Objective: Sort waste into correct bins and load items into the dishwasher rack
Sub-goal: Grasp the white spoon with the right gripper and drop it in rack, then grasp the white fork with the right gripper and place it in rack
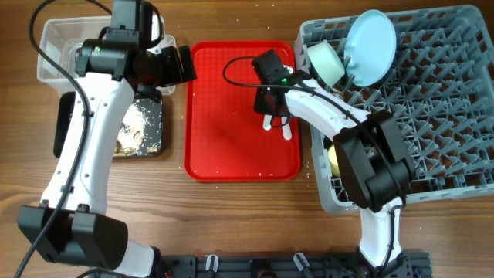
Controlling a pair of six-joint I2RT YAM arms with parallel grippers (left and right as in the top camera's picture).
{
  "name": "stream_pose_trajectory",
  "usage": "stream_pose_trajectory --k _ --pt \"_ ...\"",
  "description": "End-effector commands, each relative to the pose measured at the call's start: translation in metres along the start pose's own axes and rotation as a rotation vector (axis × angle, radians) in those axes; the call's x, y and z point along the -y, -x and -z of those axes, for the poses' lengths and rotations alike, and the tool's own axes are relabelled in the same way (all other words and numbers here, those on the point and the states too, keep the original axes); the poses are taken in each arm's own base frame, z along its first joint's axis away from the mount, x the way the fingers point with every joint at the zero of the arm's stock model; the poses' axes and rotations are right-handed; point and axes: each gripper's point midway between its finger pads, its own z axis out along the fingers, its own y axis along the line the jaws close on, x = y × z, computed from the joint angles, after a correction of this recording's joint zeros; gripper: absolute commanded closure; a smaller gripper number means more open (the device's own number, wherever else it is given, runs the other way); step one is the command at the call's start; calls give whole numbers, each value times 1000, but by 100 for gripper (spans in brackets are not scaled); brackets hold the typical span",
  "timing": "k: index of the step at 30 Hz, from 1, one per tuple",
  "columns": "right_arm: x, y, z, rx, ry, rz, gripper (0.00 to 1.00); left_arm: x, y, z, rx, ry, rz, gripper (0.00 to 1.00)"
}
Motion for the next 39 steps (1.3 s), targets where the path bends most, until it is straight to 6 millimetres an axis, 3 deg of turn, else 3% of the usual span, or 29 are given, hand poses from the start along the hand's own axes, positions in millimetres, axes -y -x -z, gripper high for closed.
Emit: stream_pose_trajectory --k 1,5,7,9,10,12,15,18,19,22,24,26,28,29,32,33,34,35,36,37,39 --pt "-14 20 44 71 66 76 92 0 5 7 25 -1 -1 0" --pt "-20 41 127 208 142 119 92 0 5 7 25 -1 -1 0" --pt "-10 51 185 307 172 113 89 0 5 7 25 -1 -1 0" --pt "30 59 240 410 111 43 89 0 5 7 25 -1 -1 0" --pt "61 61 265 463 50 -29 89 0 5 7 25 -1 -1 0" --pt "107 57 292 499 -29 -121 89 0 5 7 25 -1 -1 0" --pt "149 44 292 442 -112 -197 89 0 5 7 25 -1 -1 0" --pt "207 33 255 364 -265 -370 88 0 5 7 25 -1 -1 0" --pt "222 31 234 328 -289 -404 88 0 5 7 25 -1 -1 0" --pt "247 19 176 216 -311 -472 88 0 5 7 25 -1 -1 0" --pt "254 13 159 161 -337 -478 81 0 5 7 25 -1 -1 0" --pt "250 13 154 144 -319 -463 63 0 5 7 25 -1 -1 0" --pt "234 26 163 159 -229 -381 52 0 5 7 25 -1 -1 0" --pt "227 33 174 177 -193 -344 51 0 5 7 25 -1 -1 0" --pt "185 61 234 301 -23 -181 43 0 5 7 24 -1 -1 0" --pt "167 66 252 341 33 -125 40 0 5 7 25 -1 -1 0" --pt "133 70 277 395 96 -32 30 0 5 7 25 -1 -1 0" --pt "105 69 286 412 138 28 26 0 5 7 25 -1 -1 0" --pt "85 66 287 416 164 68 22 0 5 7 25 -1 -1 0" --pt "50 61 280 406 198 137 18 0 5 7 25 -1 -1 0" --pt "5 52 252 347 201 233 16 0 5 7 25 -1 -1 0"
